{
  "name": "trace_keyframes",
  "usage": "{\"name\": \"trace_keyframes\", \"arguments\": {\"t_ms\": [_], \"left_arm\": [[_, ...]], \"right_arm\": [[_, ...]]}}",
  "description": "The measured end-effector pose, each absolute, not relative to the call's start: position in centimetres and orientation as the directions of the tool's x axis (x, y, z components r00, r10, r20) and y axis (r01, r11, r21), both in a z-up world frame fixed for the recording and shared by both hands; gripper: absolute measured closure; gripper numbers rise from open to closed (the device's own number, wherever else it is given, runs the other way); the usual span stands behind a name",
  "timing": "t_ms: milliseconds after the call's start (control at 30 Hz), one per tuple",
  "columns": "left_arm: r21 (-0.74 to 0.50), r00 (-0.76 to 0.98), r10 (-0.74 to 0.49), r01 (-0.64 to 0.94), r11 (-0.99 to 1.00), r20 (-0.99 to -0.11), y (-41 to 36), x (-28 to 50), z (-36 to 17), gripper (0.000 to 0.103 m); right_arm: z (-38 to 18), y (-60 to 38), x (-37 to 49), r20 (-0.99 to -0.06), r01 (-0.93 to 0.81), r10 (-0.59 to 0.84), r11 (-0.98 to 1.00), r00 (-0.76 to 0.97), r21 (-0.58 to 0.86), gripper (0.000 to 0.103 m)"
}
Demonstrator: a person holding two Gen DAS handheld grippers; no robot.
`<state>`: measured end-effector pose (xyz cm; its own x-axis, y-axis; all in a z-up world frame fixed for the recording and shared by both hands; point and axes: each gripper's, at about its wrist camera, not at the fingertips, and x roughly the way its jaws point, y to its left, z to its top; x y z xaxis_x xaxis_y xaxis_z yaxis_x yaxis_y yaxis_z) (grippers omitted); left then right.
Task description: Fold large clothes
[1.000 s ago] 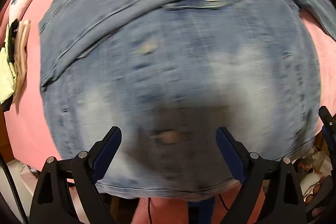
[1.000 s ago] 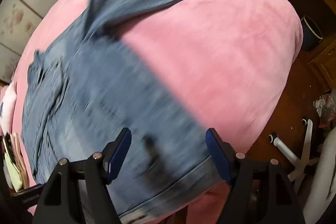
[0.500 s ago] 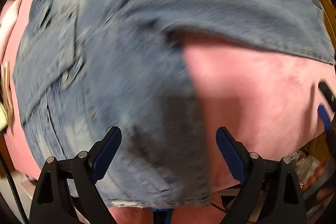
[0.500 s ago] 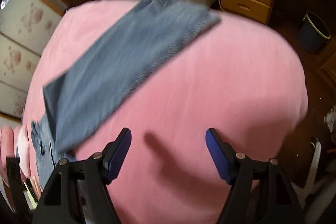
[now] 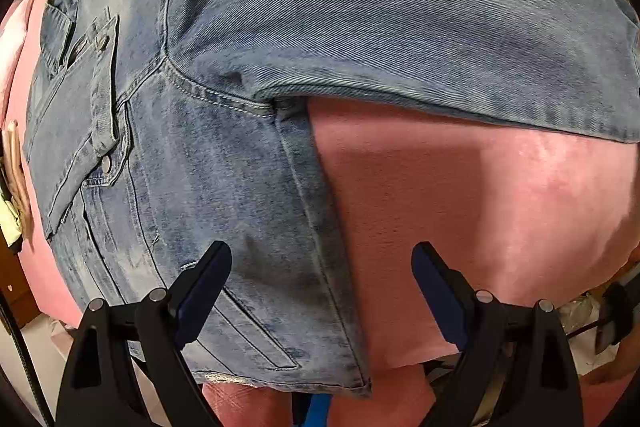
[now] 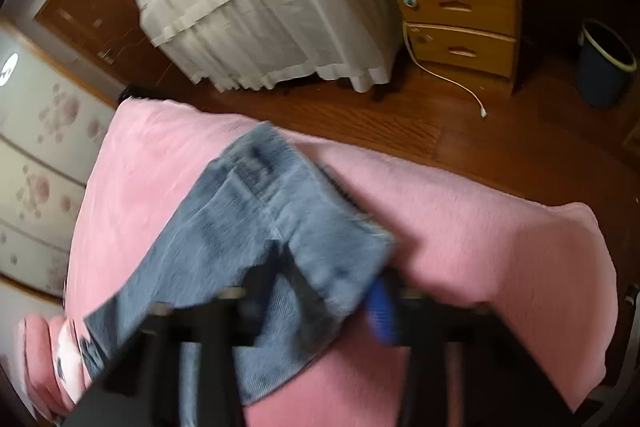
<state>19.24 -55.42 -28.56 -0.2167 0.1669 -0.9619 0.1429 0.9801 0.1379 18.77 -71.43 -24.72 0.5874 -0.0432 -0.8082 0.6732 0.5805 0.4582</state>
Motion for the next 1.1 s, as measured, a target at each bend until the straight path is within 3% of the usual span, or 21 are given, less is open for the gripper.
{"name": "trace_keyframes", "arguments": {"t_ms": [67, 233, 433, 633, 767, 900, 1100], "left_arm": [[0.136, -0.225, 0.166, 0.142, 0.980, -0.960, -51.8, 19.7, -29.9, 0.013], [0.108, -0.219, 0.131, 0.115, 0.987, -0.967, -50.0, 19.7, -28.5, 0.013], [0.053, -0.199, 0.062, 0.051, 0.997, -0.978, -46.3, 20.4, -27.0, 0.013], [0.012, -0.170, 0.006, -0.038, 0.999, -0.985, -38.3, 20.2, -25.6, 0.013], [0.043, -0.156, 0.033, -0.059, 0.997, -0.987, -31.8, 19.4, -24.6, 0.013], [0.111, -0.082, 0.113, 0.023, 0.994, -0.990, -26.4, 18.3, -22.8, 0.013], [0.082, -0.077, 0.081, -0.009, 0.997, -0.994, -17.2, 17.1, -22.4, 0.013]], "right_arm": [[-24.7, -71.8, 18.7, -0.789, 0.660, -0.023, 0.564, 0.614, 0.497, 0.084], [-22.3, -70.9, 18.2, -0.748, 0.642, -0.076, 0.576, 0.659, 0.507, 0.087], [-15.9, -65.1, 19.3, -0.687, 0.600, -0.231, 0.713, 0.689, 0.362, 0.087], [-9.8, -58.4, 21.1, -0.580, 0.509, -0.258, 0.798, 0.772, 0.323, 0.089], [-6.0, -51.6, 22.0, -0.492, 0.419, -0.232, 0.853, 0.839, 0.312, 0.091], [-4.1, -43.2, 23.0, -0.421, 0.306, -0.160, 0.902, 0.893, 0.305, 0.091], [-5.9, -30.1, 25.2, -0.435, 0.158, -0.012, 0.940, 0.901, 0.302, 0.091]]}}
